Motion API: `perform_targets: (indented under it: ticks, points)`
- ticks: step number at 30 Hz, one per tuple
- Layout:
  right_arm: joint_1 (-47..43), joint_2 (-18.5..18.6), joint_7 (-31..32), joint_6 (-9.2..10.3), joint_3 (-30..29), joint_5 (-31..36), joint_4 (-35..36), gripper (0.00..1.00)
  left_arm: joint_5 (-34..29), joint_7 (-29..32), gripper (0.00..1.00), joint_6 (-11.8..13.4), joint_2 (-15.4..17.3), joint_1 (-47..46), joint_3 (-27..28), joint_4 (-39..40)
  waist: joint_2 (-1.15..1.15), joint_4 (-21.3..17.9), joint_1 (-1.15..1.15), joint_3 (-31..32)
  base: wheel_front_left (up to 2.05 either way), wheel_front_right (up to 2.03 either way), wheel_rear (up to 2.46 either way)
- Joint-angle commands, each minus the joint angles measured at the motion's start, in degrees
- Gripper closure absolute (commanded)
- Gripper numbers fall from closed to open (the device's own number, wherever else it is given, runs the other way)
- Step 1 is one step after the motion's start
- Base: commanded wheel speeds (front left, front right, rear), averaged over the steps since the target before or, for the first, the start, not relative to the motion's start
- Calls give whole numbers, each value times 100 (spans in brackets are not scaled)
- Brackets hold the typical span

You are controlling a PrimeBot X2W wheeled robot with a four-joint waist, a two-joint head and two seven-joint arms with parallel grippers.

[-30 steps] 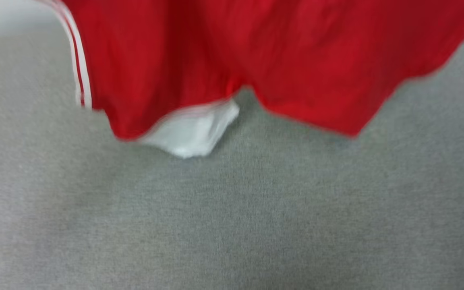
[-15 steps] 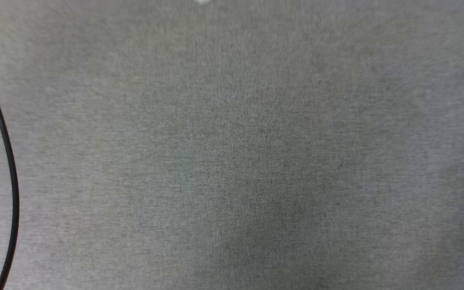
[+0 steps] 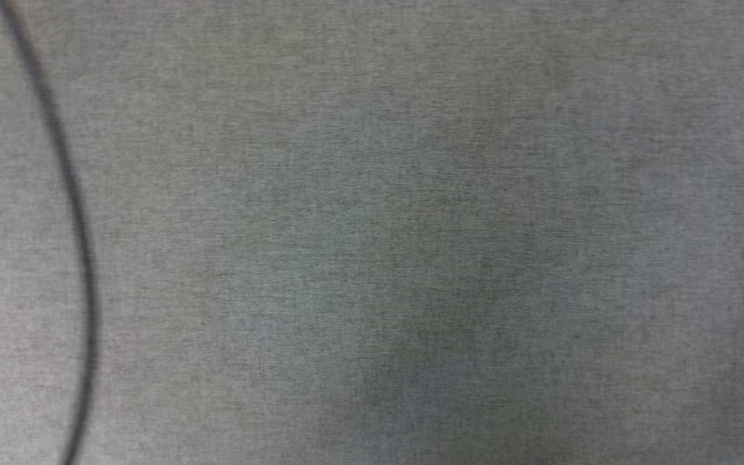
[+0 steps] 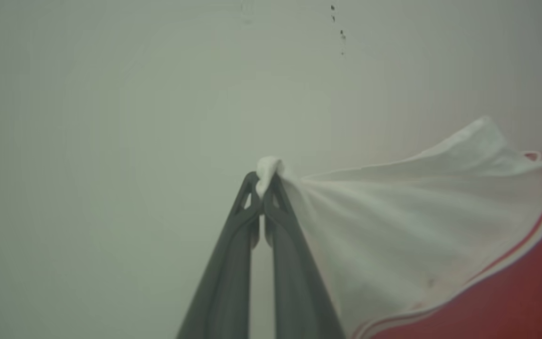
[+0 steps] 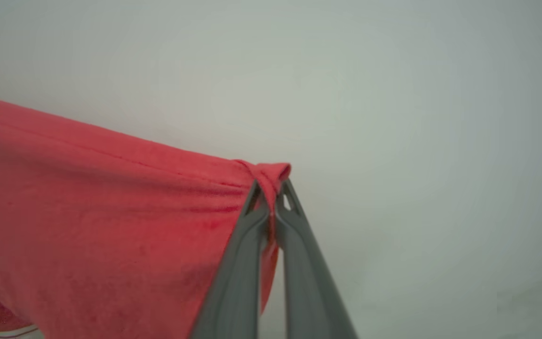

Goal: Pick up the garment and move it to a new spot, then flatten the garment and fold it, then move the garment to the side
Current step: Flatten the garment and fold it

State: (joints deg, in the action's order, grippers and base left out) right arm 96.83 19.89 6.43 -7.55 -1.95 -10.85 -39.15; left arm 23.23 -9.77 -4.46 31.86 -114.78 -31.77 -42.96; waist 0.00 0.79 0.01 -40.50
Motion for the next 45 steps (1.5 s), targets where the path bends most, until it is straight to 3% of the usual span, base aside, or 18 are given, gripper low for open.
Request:
perform_targets:
  ticks: [1, 11, 21, 27, 35, 45]
  points:
    - [-157, 5, -141, 12, 91, -17, -134, 100, 35, -131, 100, 41, -51, 330, -11, -144, 0, 46, -1, -4, 0, 0, 0]
    - [-1193, -22, -703, 11, 617, -464, -657, 100, 332, -521, 100, -69, -520, 2113, -177, -144, 0, 189, -1, 305, 0, 0, 0]
    - [-3061, 47, -891, 11, 1164, -1137, -567, 100, 573, -554, 100, 62, -624, 4613, -91, 937, 0, 314, -1, 1237, 0, 0, 0]
    - [-4327, 198, -734, 11, 1544, -1730, -273, 100, 842, -510, 100, 304, -384, 6356, -115, 1615, 0, 383, -1, 1918, 0, 0, 0]
    - [-5815, 576, -369, 9, 2085, -2416, 309, 100, 1282, -179, 100, 728, 198, 8557, -185, 2681, 0, 445, -1, 2586, 0, 0, 0]
    - [-6973, 906, 34, 9, 2257, -3047, 610, 100, 1519, 370, 100, 1082, 688, 10149, -494, 4007, 0, 505, -1, 3154, 0, 0, 0]
